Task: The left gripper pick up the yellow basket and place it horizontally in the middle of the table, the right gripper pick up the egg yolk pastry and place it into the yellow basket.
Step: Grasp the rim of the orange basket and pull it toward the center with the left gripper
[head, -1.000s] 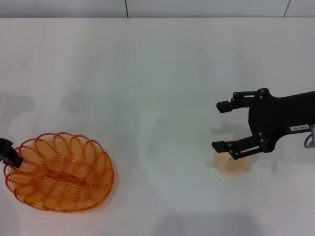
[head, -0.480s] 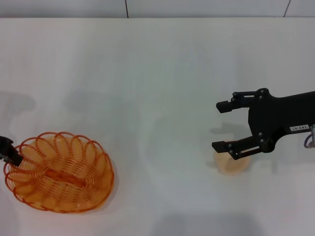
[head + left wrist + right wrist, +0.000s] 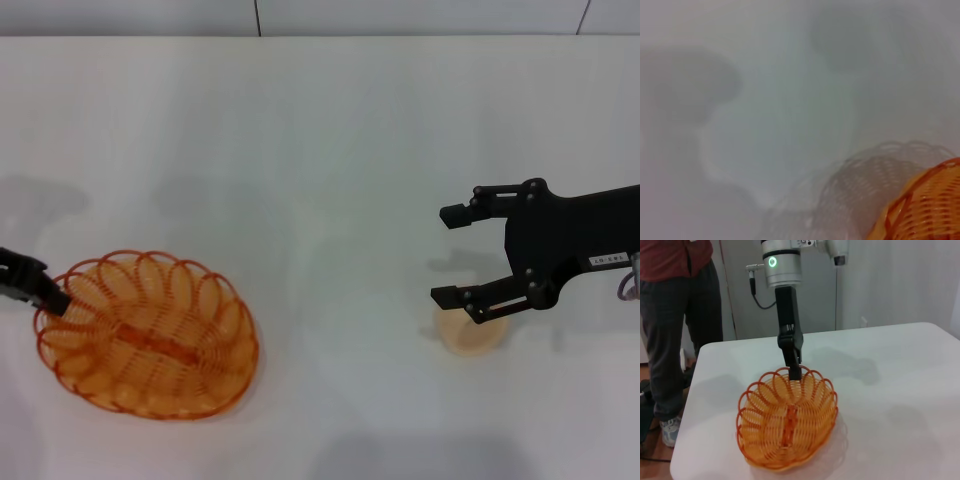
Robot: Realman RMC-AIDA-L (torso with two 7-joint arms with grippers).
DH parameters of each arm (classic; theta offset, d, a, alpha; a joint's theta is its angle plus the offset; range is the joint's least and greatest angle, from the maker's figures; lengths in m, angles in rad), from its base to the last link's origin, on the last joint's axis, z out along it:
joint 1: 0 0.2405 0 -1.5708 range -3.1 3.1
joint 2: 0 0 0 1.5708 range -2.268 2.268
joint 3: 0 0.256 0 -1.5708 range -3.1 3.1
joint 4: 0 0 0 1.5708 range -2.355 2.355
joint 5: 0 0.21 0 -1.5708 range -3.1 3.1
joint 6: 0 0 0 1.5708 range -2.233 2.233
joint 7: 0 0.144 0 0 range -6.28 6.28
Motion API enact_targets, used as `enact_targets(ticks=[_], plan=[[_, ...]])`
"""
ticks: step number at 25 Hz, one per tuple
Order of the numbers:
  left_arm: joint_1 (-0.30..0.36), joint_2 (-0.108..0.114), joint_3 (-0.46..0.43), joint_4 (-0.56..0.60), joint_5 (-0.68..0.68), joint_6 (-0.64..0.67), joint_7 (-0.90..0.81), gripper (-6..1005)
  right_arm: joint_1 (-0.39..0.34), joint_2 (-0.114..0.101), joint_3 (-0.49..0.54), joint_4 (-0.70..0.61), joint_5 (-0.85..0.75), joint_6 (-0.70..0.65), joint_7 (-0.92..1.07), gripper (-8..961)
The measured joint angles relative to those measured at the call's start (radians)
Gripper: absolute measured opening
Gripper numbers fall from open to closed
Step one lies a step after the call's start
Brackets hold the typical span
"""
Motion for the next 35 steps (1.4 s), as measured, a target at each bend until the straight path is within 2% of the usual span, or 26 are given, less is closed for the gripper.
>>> enact_targets(ticks=[6,17,27,35], plan=[[-0.007,-0.001,-0.015,0.002,-0.064,-0.004,-0.020,70,0.000,0.000,0.000,0.002,0.000,0.003,0.000,866],[-0.016,-0.024,-0.025,-0.002,-0.141,-0.021,-0.119,71,0.000,0.000,0.000,0.002,0.000,0.003,0.002,866],[-0.023,-0.016,-0.025,-0.005,-0.144,-0.087,-0.258,83,0.000,0.000,-0.002,0.000,0.000,-0.002,0.003,866],[-0.029,-0.039,-0.025,-0.050,-0.155,-0.151,-0.286,92,0.000,0.000,-0.002,-0.004,0.000,-0.009,0.008,866]])
